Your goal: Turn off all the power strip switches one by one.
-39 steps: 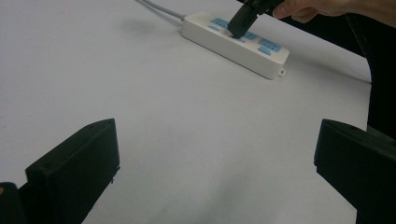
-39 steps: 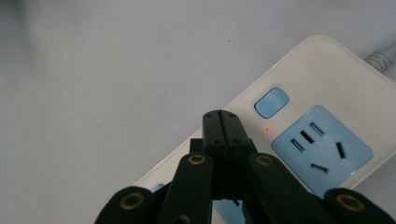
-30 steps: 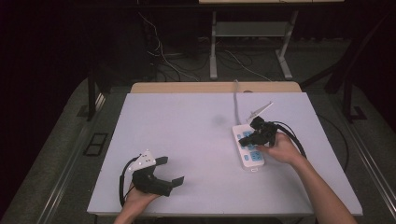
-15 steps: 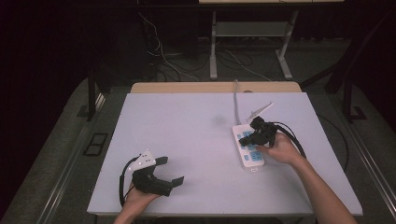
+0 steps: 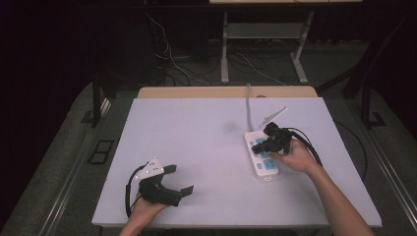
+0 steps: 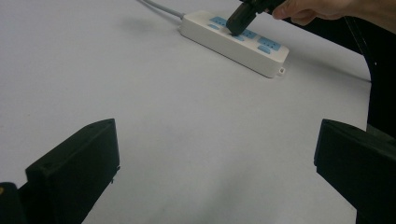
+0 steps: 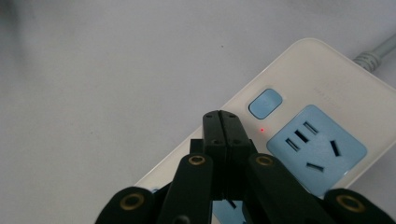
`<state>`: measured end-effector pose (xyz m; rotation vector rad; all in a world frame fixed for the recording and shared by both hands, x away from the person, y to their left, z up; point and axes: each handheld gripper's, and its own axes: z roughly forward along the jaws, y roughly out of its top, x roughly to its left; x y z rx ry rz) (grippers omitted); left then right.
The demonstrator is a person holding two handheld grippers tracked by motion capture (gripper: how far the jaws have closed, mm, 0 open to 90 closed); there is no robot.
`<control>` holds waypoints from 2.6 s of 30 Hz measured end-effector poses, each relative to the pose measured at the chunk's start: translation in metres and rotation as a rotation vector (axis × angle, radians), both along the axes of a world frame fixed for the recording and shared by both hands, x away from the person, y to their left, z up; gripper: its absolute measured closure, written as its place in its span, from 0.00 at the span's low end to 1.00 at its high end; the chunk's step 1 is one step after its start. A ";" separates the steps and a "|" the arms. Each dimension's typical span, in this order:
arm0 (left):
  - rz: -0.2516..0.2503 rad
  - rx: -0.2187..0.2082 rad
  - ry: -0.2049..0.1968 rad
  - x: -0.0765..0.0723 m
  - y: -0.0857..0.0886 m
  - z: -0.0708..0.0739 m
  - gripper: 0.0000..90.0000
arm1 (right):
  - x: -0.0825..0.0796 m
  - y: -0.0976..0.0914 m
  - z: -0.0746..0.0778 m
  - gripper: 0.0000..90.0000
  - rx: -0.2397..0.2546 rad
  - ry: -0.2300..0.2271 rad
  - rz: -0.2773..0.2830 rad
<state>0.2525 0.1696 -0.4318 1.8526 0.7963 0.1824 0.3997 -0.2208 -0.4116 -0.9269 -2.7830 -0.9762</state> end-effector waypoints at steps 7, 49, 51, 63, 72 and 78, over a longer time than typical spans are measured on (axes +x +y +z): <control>-0.001 0.002 0.004 0.001 0.000 0.000 0.00 | 0.001 -0.001 0.008 1.00 0.004 0.015 0.014; 0.003 -0.002 0.000 0.000 0.002 0.000 0.00 | 0.032 0.005 0.038 1.00 -0.027 -0.001 -0.005; 0.002 -0.003 0.000 0.001 0.003 0.000 0.00 | 0.034 0.006 0.035 1.00 -0.033 0.003 -0.005; 0.001 -0.005 0.001 0.001 0.003 0.000 0.00 | 0.040 0.010 0.022 1.00 -0.053 0.026 0.003; 0.001 -0.005 0.002 0.001 0.003 0.000 0.00 | 0.042 0.013 0.015 1.00 -0.061 0.041 0.010; 0.001 -0.004 0.002 0.001 0.003 0.000 0.00 | 0.042 0.016 0.009 1.00 -0.086 0.049 0.012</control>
